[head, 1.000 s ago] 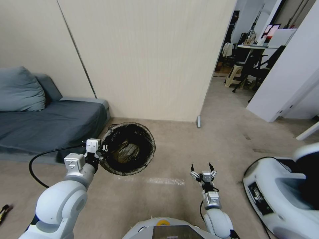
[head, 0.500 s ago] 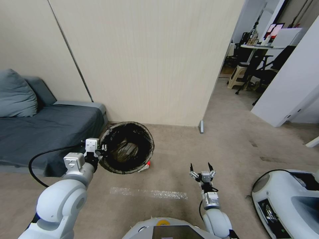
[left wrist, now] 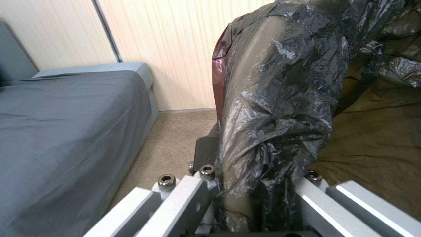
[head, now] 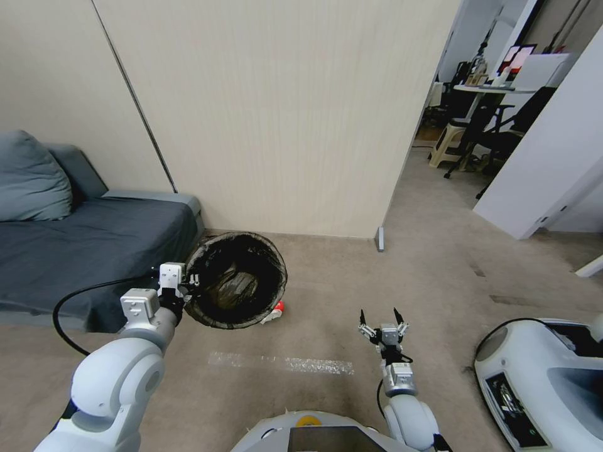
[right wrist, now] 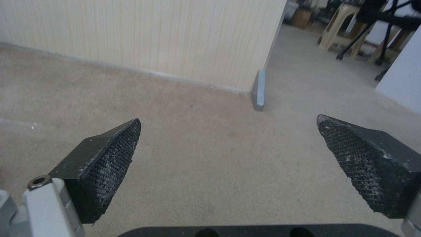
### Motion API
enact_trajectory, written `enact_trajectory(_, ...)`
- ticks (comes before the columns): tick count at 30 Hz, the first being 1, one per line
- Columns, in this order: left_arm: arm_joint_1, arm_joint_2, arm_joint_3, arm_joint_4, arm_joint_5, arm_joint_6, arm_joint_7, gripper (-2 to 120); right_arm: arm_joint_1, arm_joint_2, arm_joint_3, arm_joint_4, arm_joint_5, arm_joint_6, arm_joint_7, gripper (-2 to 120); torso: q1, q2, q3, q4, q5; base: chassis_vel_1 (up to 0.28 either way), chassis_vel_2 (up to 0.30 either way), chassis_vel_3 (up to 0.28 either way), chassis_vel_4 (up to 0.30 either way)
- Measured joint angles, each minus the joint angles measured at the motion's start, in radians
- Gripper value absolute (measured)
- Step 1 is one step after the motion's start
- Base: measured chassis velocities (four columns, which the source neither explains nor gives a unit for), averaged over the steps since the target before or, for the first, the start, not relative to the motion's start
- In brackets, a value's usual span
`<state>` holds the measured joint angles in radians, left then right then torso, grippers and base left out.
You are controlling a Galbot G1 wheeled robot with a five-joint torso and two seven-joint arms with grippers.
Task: Pick up the trash bin, then pick up the garbage from the floor and place it into the trash bin.
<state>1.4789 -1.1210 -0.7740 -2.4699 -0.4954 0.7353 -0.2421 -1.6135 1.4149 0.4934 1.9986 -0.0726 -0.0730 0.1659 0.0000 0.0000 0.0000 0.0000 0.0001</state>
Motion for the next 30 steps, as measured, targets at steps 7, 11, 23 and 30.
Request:
enact_trajectory(7, 0.002, -0.005, -0.006, 0.0, 0.019, 0.0, 0.006, 1, 0.042, -0.044, 0.0, -0.001, 0.057, -0.032, 0.005, 100, 0.0, 0.0, 0.0, 0.0001, 0.0, 0.0, 0.0, 0.0, 0.0)
enact_trajectory(11, -0.005, -0.006, -0.003, 0.008, 0.031, -0.007, 0.01, 1, 0.027, -0.034, 0.003, 0.0, 0.07, -0.008, 0.008, 100, 0.0, 0.0, 0.0, -0.0003, 0.0, 0.0, 0.0, 0.0, 0.0)
enact_trajectory(23, -0.013, -0.003, 0.004, 0.028, 0.02, -0.03, 0.02, 1, 0.016, -0.011, 0.012, -0.002, 0.05, 0.063, 0.006, 100, 0.0, 0.0, 0.0, 0.0, -0.0001, 0.0, 0.0, 0.0, 0.0)
enact_trajectory(30, -0.017, -0.002, 0.008, 0.032, 0.016, -0.018, 0.029, 1, 0.015, -0.01, 0.017, 0.005, 0.041, 0.069, 0.004, 100, 0.0, 0.0, 0.0, 0.0, -0.0001, 0.0, 0.0, 0.0, 0.0)
